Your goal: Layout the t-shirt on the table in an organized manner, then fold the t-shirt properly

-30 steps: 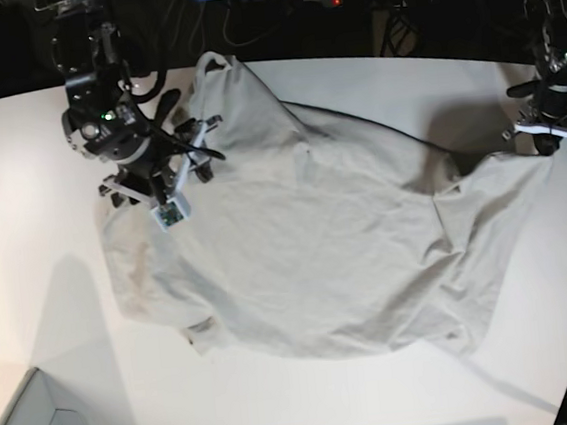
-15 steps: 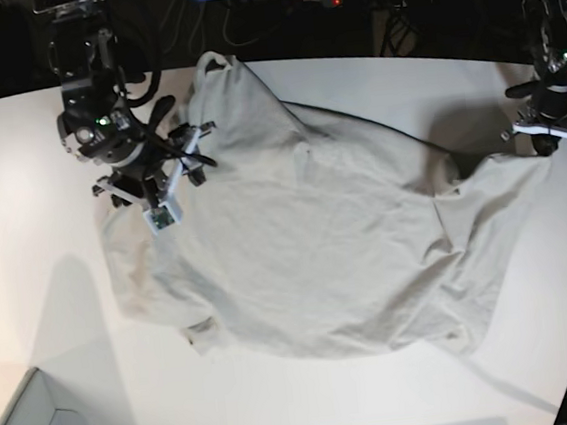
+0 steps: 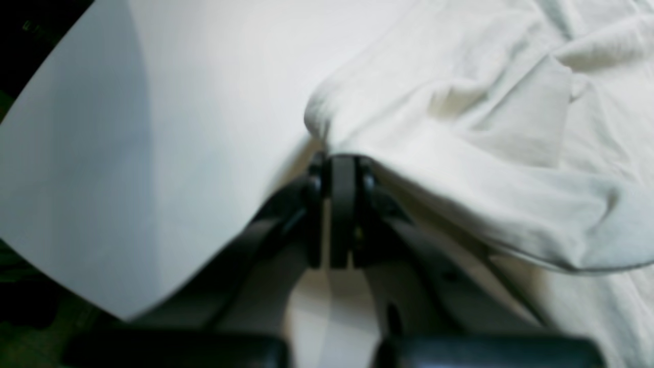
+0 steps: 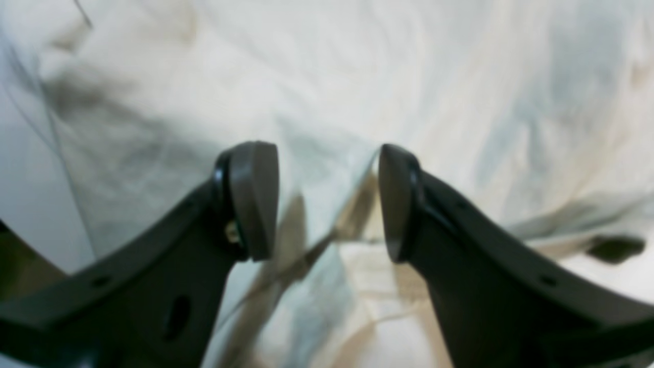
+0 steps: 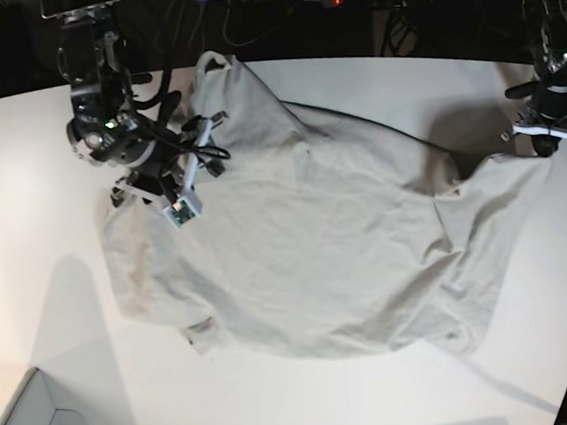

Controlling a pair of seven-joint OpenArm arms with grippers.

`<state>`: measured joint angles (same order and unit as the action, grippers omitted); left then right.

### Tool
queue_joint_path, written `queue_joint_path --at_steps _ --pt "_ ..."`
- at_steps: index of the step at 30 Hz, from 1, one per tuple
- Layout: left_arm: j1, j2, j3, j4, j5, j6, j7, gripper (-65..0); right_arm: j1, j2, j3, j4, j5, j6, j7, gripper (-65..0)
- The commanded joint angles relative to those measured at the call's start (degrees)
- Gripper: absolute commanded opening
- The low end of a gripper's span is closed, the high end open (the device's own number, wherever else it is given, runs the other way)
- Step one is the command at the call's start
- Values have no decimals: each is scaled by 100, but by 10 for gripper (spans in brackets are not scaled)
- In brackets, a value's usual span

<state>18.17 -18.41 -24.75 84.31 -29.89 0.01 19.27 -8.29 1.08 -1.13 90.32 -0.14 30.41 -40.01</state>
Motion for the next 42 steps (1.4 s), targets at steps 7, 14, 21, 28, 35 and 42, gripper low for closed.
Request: queue_joint_path --at_steps 7,14,21,28,35,42 --pt "-46 -97 -43 74 -13 3 -146 -650 157 19 3 -96 54 154 84 -338" --pt "-46 -97 -43 74 -13 3 -146 -650 157 19 3 -307 54 154 111 -402" --pt "-134 -97 -43 83 -13 3 -146 -650 377 46 38 -290 36 154 84 -650" --pt "-319 -273 -43 145 -13 3 -138 -650 544 221 47 783 36 154 137 -650" --pt "-978 -616 -8 145 -13 3 -103 -650 1265 362 583 1724 45 172 146 -650" --pt "-2525 -818 634 118 4 3 -94 -650 2979 538 706 1152 45 453 155 -650"
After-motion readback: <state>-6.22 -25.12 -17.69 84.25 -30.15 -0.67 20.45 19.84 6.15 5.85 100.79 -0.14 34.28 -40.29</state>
